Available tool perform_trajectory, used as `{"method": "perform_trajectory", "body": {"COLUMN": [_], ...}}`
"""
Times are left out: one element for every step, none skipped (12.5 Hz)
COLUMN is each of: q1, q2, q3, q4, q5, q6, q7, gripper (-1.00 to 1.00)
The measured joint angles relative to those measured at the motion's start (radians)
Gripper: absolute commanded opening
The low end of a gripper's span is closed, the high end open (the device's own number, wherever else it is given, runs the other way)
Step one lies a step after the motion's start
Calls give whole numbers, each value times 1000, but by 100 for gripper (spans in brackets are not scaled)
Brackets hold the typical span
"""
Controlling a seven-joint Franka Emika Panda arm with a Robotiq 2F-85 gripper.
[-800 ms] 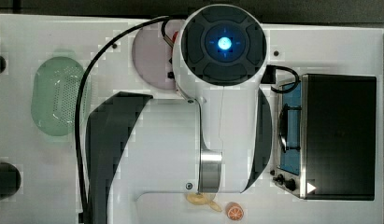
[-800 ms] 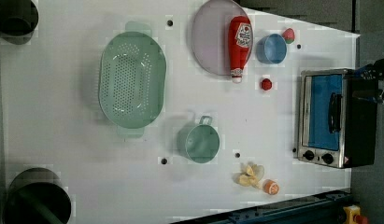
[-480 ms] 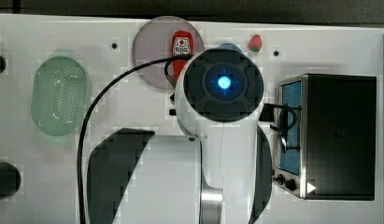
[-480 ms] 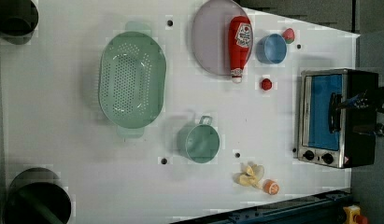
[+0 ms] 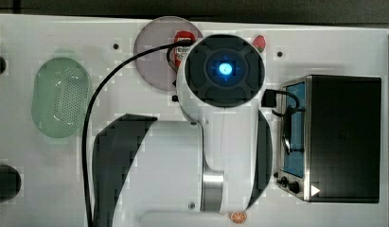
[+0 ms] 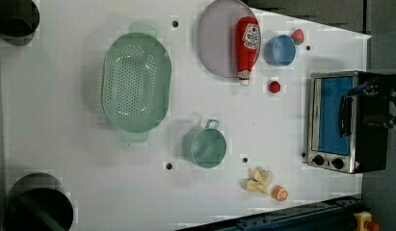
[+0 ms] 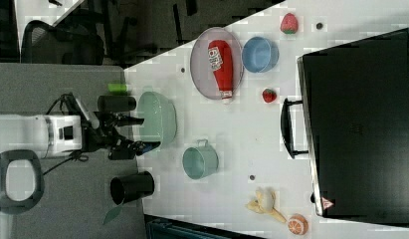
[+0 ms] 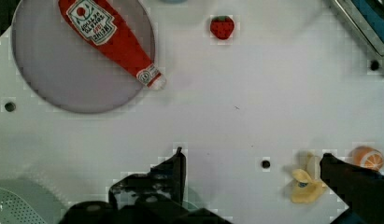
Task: Pick ketchup from plate and place it on table.
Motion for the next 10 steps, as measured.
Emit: {"method": "perform_trajectory", "body": {"q1": [1, 0, -3, -3, 1, 6, 7, 8, 10, 12], "q2": [31, 64, 105, 146, 184, 216, 245, 269, 295, 320], "q3": [2, 5, 13, 20, 24, 24, 28, 29, 29, 29], "q4": [1, -2, -3, -2, -2, -4, -11, -19, -19, -18], "q5": [0, -5, -8, -10, -9, -7, -7, -2, 1, -4], "q6": [13, 34, 73, 99, 114, 134, 157, 178, 209, 258], "q7": [0, 0, 0, 0, 0, -1, -5, -21, -48, -80], "gripper": [100, 100, 100, 100, 100, 100, 100, 100, 100, 100]}}
